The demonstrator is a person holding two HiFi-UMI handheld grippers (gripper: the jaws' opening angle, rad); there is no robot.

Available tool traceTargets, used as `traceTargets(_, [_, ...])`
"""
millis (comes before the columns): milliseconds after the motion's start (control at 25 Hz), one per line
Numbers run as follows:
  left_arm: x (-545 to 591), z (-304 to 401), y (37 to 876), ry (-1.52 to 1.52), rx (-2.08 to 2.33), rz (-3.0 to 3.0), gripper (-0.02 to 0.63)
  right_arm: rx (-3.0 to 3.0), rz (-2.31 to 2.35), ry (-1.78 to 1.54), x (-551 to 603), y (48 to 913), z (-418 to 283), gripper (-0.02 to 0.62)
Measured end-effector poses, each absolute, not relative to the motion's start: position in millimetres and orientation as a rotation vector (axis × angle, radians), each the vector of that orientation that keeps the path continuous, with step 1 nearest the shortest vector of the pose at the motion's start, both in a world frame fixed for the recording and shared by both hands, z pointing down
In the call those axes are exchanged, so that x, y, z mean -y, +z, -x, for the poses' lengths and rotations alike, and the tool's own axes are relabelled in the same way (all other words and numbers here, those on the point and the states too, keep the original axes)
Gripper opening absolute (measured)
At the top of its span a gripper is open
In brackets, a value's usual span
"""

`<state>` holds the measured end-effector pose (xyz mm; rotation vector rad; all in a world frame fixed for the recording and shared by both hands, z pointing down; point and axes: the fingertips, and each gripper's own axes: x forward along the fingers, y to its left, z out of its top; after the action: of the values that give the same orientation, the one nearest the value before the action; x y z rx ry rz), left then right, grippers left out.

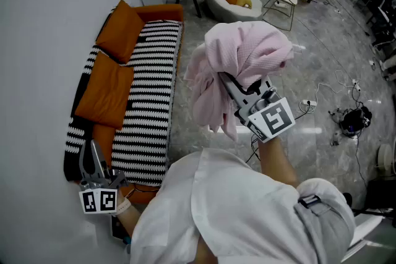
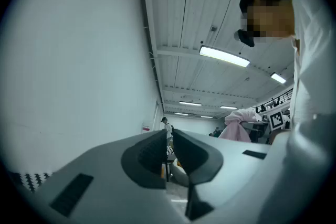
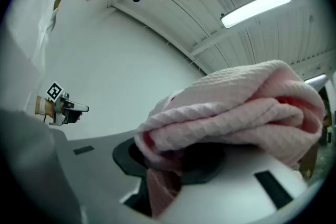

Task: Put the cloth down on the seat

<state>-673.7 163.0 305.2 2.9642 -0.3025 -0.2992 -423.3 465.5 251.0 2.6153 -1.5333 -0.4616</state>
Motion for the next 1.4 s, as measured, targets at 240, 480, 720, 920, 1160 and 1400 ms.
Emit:
traceTargets(240, [-169.3, 637.5, 303.5, -0.280, 0.263, -2.988, 0.052, 1.518, -2.601, -0.453, -473.1, 256.1, 402.1, 0.121])
traceTargets(480, [-173.0, 599.5, 304.3, -0.248, 0.203, -2.993, 0.052, 1.540, -2.640, -0.421, -479.1, 262.1, 378.6, 0.121])
traceTargets(720, [-179.0, 555.7, 316.2, -0.195, 0.194, -2.982, 0.052, 1.669, -2.649, -0.364, -474.9, 271.3, 341.5, 0.124])
traceTargets(920, [-174.7, 546.3, 329.8, -0.115, 0.191, -2.983, 0.052, 1.727, -2.652, -0.302, -452.1, 285.2, 320.7, 0.124])
traceTargets(1160, [-126.4, 505.3, 357.2, -0.036, 0.183, -2.928, 0.052, 1.750, -2.644, -0.198, -406.2, 302.9, 286.6, 0.126])
traceTargets(1400, [-65.6, 392.7, 353.3, -0.032, -0.033, -2.925, 0.052, 1.694, -2.675, -0.149, -344.6, 290.3, 230.8, 0.124])
